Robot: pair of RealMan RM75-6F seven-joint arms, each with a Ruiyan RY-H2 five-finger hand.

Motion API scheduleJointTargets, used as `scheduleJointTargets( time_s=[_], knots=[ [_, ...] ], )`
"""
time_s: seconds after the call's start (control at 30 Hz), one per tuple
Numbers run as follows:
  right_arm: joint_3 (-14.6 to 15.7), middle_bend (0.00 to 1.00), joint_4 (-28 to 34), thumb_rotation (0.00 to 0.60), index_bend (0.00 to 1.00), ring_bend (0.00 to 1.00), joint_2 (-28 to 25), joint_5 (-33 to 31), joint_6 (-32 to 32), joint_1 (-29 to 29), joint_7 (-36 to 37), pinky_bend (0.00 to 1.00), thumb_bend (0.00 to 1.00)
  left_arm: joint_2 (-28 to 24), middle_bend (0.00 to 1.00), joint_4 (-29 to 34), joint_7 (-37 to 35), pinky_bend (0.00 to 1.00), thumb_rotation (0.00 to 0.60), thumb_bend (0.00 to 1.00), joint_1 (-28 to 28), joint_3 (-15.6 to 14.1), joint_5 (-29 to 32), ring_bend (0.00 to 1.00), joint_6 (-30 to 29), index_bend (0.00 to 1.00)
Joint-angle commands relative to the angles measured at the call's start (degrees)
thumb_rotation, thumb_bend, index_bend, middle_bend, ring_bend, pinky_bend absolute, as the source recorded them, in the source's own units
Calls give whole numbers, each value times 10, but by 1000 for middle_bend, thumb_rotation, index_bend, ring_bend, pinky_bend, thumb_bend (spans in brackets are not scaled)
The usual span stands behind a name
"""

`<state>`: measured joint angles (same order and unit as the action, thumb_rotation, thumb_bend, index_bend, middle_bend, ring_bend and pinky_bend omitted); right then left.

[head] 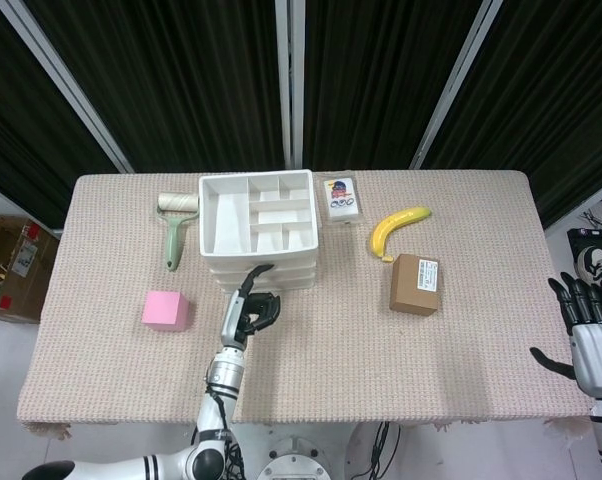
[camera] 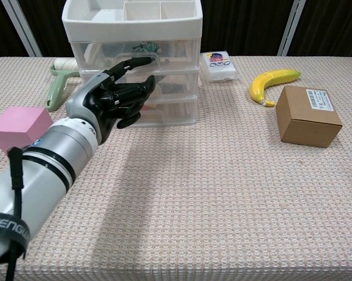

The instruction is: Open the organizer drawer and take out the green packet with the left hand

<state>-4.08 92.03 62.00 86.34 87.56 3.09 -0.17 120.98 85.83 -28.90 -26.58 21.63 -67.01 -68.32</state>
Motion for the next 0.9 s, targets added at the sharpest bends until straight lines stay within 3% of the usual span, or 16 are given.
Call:
scheduleJointTargets(
  time_s=[0.03, 0.27, 0.53, 0.67, 0.9],
  knots=[
    [1, 0, 0, 600, 0, 0, -1, -1, -1, -2, 1, 0, 26, 8, 840, -12, -4, 1000, 600, 459, -9, 7, -3, 903, 7, 188],
    [2, 0, 0, 600, 0, 0, -2, -2, 2, -6, 2, 0, 26, 14, 840, -22, -13, 1000, 600, 460, -22, 26, 9, 903, 29, 210],
    [3, 0, -3, 600, 0, 0, 0, -3, 2, -9, 7, 0, 26, 4, 836, -17, -32, 1000, 600, 481, -22, 44, 40, 903, 55, 389],
    [3, 0, -5, 600, 0, 0, 1, -2, 2, -9, 9, 0, 26, -3, 836, -9, -35, 1000, 600, 486, -17, 39, 41, 903, 56, 469],
    [4, 0, -4, 600, 0, 0, 2, 3, 3, -9, 7, 0, 26, -14, 836, 13, -45, 1000, 600, 486, -1, 18, 34, 903, 51, 526]
  ],
)
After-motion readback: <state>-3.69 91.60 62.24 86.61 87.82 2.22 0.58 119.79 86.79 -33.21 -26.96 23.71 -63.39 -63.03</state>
